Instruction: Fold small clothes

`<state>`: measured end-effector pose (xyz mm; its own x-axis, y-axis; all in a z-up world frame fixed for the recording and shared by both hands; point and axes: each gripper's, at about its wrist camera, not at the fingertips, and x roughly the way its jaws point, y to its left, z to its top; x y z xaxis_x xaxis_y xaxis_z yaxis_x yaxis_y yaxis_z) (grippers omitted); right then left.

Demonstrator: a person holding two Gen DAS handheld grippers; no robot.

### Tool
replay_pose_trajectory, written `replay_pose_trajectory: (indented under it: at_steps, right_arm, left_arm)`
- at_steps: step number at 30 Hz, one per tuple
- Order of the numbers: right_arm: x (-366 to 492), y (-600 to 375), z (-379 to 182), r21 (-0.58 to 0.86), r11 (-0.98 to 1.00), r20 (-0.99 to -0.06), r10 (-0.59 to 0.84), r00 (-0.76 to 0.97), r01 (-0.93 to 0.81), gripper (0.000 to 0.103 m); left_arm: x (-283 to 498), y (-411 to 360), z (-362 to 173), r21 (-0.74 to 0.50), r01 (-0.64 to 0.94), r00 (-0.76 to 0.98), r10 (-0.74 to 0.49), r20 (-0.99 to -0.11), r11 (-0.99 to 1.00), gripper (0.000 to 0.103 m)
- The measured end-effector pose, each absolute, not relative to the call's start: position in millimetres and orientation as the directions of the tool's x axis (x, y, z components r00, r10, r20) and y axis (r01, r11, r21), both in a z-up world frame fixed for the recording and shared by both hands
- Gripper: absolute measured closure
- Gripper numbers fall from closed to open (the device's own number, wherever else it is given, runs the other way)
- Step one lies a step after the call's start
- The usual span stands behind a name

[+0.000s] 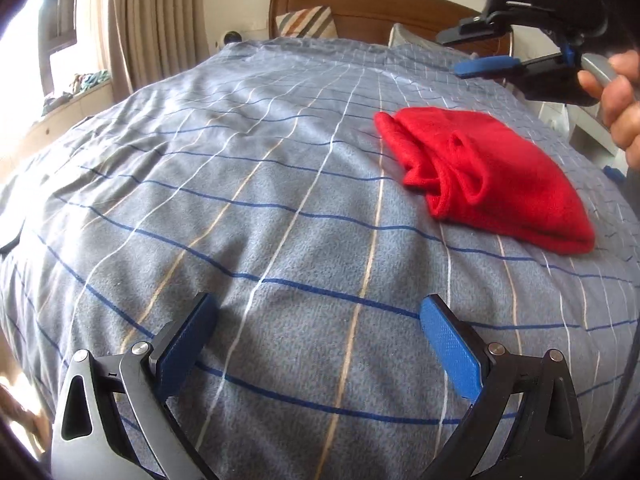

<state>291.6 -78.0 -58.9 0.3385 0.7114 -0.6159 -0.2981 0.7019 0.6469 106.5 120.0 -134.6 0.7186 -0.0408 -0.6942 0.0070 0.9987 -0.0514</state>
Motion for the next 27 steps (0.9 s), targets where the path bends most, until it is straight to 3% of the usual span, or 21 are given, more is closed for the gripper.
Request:
replay_pose_trajectory:
  at_steps: [2, 5, 9, 13, 14, 15, 17, 23, 27]
  right_arm:
    - [282.0, -92.9, -43.4, 0.604, 0.728, -0.624, 0.685, 0.376, -0.324, 0.071]
    - [266.6, -115.0, -30.9, 0.354, 0.87, -0.738, 0.485, 0.469, -0.342, 0.068]
    - [257.3, -120.8, -70.0, 0.186, 0.912, -0.836, 0.343, 0.429, -0.366, 0.068]
    - [247.9, -78.5, -120.9, 0.191, 0.88, -0.855, 0.367, 0.366, -0.434, 0.063]
    - [243.6, -63.3, -125.5, 0.171, 0.879, -0.847, 0.362, 0.389, -0.445, 0.054]
    - [238.9, -50.9, -126.2, 0.133, 0.879, -0.838, 0.346, 0.422, -0.457, 0.052]
    - [232.8, -37.5, -121.3, 0.093, 0.87, -0.825, 0.339, 0.451, -0.485, 0.053]
    - [192.0, -92.0, -75.6, 0.158, 0.869, -0.763, 0.409, 0.501, -0.468, 0.053]
    - [177.5, -128.5, -94.9, 0.175, 0.899, -0.785, 0.374, 0.494, -0.402, 0.053]
  left_arm:
    - [106.5, 127.0, -134.2, -0.071, -0.005, 0.717, -0.046, -0.696, 0.997, 0.001]
    - [108.2, 134.7, -133.4, -0.111, -0.021, 0.715, -0.063, -0.697, 0.994, 0.001]
    - [113.2, 133.2, -134.8, -0.116, -0.034, 0.712, -0.057, -0.7, 0.993, 0.001]
    - [113.5, 130.3, -137.3, -0.1, -0.043, 0.712, -0.04, -0.701, 0.994, 0.001]
    - [112.5, 129.6, -137.9, -0.095, -0.042, 0.713, -0.037, -0.7, 0.995, 0.001]
    - [111.3, 129.0, -138.5, -0.088, -0.04, 0.714, -0.033, -0.7, 0.995, 0.001]
    - [110.1, 126.6, -139.5, -0.069, -0.035, 0.715, -0.023, -0.699, 0.997, 0.001]
    - [110.7, 121.8, -140.5, -0.041, -0.031, 0.714, -0.006, -0.7, 0.999, 0.001]
    - [113.0, 117.4, -141.0, -0.028, -0.029, 0.715, 0.001, -0.699, 0.999, 0.001]
